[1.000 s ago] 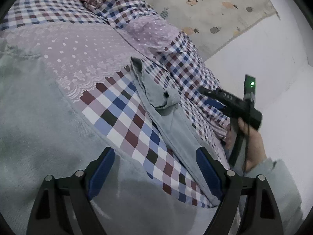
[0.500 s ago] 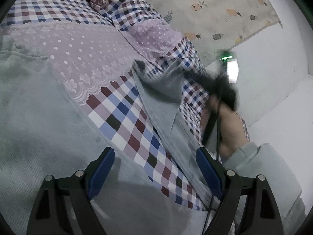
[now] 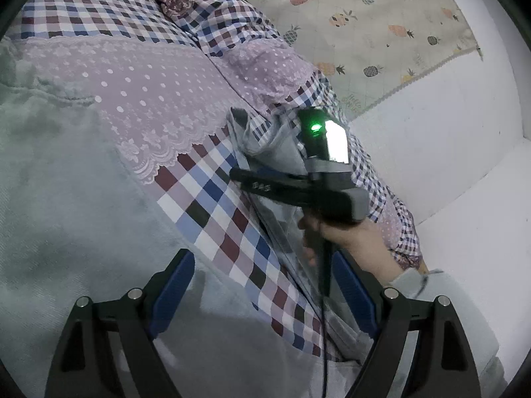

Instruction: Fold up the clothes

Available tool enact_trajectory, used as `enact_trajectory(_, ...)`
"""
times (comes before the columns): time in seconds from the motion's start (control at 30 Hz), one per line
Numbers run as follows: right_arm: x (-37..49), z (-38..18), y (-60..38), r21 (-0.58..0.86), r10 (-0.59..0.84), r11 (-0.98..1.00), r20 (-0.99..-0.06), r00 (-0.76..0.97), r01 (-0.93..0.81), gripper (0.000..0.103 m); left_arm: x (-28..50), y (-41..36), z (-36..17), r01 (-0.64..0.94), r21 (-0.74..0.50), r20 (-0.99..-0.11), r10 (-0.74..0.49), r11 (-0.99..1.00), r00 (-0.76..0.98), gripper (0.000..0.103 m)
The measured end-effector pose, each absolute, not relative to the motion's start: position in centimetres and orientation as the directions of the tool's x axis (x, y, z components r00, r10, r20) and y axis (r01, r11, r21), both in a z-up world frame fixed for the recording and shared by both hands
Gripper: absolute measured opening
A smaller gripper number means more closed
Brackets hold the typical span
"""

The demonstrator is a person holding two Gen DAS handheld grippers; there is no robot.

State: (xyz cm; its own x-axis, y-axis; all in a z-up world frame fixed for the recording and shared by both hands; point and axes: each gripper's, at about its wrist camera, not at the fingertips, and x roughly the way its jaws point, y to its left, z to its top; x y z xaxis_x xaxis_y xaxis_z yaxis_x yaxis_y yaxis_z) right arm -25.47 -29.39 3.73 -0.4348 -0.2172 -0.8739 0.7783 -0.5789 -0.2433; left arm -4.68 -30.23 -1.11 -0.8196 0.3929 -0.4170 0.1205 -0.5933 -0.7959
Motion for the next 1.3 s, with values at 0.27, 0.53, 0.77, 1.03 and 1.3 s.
enact_trajectory(0.27,-23.3,9.5,-27.5,-0.117,-0.479,-0.482,-0.794,-0.374,0.868,0.002,-4.6,-30.7,-1.2,0.128,-0.806,-0.413,0.394,-0.578,-0.821,0.088)
enact_trajectory(0.53,-23.6,7.9,-27.7,-0.046,-0.32,-0.364,-0.932,-0.172,0.93,0.059,-4.5,-31.0,-1.1,0.138,-0.804,-0.414,0.377,-0.578,-0.828,0.088)
enact_trajectory(0.77,-27.3,6.7,-27.7,-0.04,-0.268,-0.495,-0.943,-0.196,0.868,0.06,-4.5,-31.4,-1.2,0.142,-0.815,-0.409,0.382,-0.562,-0.829,0.088)
enact_trajectory(1.03,-23.1,5.7,-31.7,-0.115,-0.37,-0.402,-0.887,-0.276,0.908,0.06,-4.3,-31.8,-1.2,0.153,-0.825,-0.401,0.372,-0.544,-0.837,0.088)
enact_trajectory(1.3,-19.8,3.9,-35.3,0.064,-0.429,-0.243,-0.902,-0.048,0.968,0.0,-3.9,-32.6,-1.3,0.145,-0.843,-0.373,0.37,-0.517,-0.851,0.094)
